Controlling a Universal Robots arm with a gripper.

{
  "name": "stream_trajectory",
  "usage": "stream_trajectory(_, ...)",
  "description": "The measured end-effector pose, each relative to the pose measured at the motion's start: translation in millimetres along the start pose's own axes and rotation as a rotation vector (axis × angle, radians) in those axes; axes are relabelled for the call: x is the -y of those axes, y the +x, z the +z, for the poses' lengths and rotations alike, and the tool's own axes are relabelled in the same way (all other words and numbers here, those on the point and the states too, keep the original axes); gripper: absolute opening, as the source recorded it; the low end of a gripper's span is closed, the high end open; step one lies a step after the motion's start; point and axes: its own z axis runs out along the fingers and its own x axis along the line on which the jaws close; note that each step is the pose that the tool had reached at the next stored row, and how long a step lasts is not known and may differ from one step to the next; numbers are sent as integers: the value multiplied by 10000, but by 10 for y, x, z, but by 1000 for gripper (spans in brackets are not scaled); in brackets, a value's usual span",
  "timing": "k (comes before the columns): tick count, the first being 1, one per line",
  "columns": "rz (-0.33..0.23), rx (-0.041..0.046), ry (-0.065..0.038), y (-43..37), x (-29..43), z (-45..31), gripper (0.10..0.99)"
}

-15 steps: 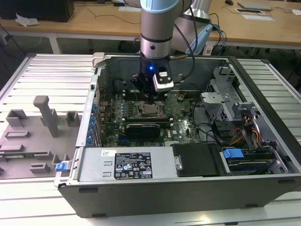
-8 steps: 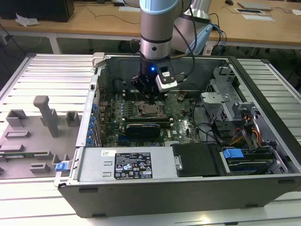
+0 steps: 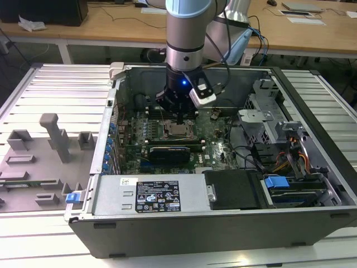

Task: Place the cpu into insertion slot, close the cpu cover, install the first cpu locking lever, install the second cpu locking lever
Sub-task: 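Close the cpu cover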

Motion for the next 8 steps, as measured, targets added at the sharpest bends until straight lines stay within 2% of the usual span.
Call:
stream_trajectory(3, -192, 15, 16, 0, 17, -1, 106)
stream_trajectory(4, -214, 46, 32, 3, 24, 0, 106)
stream_trajectory(8, -225, 100, 165, 5, 45, 1, 106)
